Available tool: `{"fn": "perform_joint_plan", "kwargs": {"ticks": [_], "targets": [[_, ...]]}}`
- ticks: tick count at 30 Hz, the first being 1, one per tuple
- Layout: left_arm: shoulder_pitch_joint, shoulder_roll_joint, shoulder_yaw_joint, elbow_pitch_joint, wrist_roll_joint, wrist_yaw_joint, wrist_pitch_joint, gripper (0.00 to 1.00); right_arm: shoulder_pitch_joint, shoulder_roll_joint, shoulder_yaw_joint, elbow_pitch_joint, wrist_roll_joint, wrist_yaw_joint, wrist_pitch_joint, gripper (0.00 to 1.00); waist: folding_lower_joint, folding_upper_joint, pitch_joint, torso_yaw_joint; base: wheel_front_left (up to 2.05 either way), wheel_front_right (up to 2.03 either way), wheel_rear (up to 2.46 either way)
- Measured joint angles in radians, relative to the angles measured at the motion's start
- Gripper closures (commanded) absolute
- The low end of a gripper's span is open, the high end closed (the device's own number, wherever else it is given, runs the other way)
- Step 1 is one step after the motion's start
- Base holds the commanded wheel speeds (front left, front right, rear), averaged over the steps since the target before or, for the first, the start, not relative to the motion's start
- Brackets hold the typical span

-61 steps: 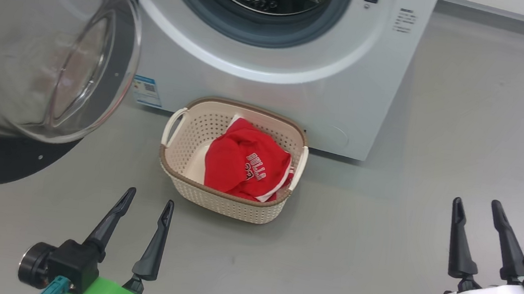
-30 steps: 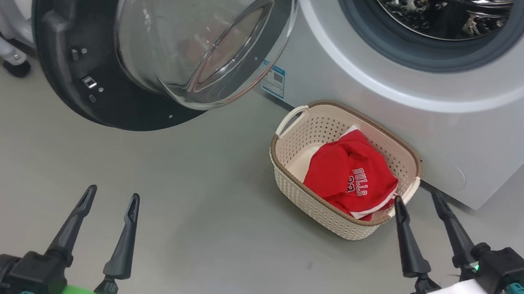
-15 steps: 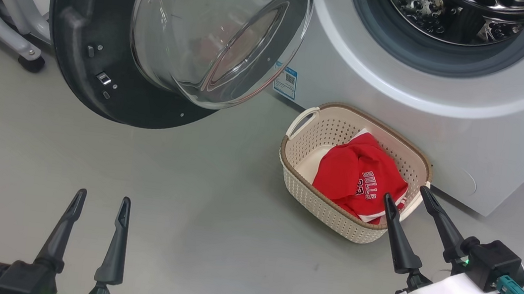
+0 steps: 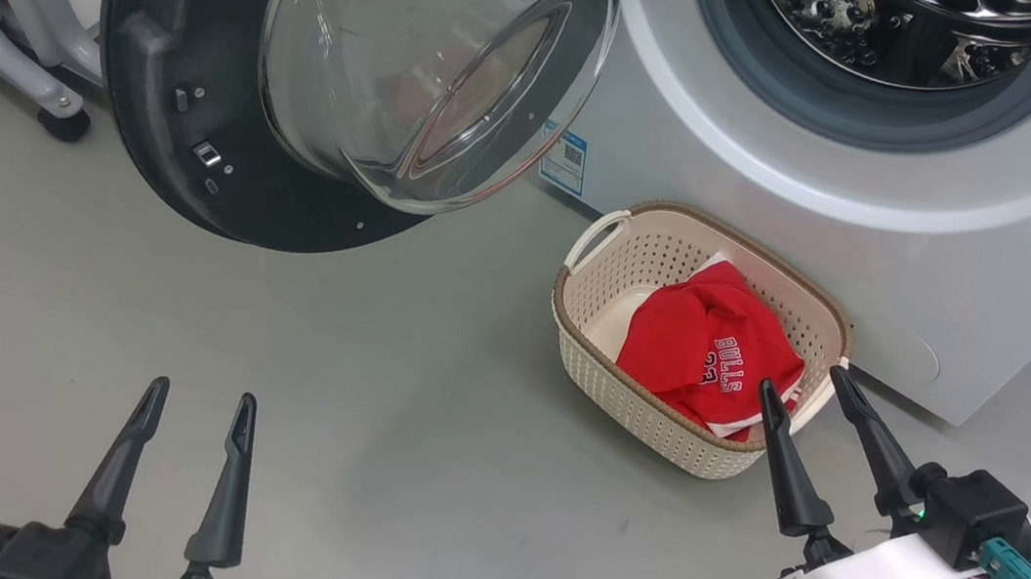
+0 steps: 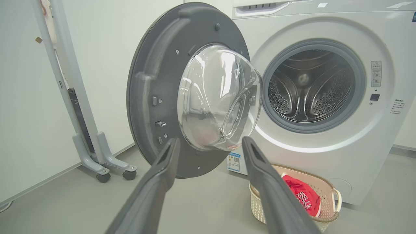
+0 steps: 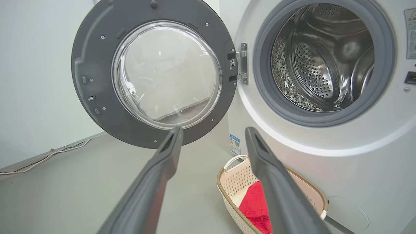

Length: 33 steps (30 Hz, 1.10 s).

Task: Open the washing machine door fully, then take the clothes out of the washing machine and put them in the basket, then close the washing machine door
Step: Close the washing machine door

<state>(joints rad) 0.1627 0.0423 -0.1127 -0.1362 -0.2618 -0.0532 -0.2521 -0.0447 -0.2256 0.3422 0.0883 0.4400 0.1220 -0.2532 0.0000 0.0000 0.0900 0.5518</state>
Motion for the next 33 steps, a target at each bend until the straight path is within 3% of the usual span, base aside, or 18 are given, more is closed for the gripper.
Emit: {"fn": "perform_joint_plan", "kwargs": {"ticks": [25,26,27,33], "targets": [[0.005,0.0,-0.002,-0.007,0.0,0.004,0.0,0.0,-0.009,-0.003,-0.003,0.009,0.009,0.0,0.0,0.0,0.0,0.0,0.004,-0.002,0.0,0.0,0.0],[0.005,0.0,-0.003,-0.007,-0.001,0.004,0.0,0.6,-0.009,-0.003,-0.004,0.01,0.009,0.0,0.0,0.0,0.0,0.0,0.004,-0.002,0.0,0.0,0.0],[0.006,0.0,-0.003,-0.007,-0.002,0.004,0.0,1.0,-0.009,-0.003,-0.005,0.01,0.009,0.0,0.0,0.0,0.0,0.0,0.004,-0.002,0.0,0.0,0.0],[0.008,0.0,-0.004,-0.009,-0.001,0.004,0.0,1.0,-0.009,-0.003,-0.01,0.009,0.009,0.0,0.0,0.0,0.0,0.0,0.009,-0.003,0.0,0.0,0.0]]}}
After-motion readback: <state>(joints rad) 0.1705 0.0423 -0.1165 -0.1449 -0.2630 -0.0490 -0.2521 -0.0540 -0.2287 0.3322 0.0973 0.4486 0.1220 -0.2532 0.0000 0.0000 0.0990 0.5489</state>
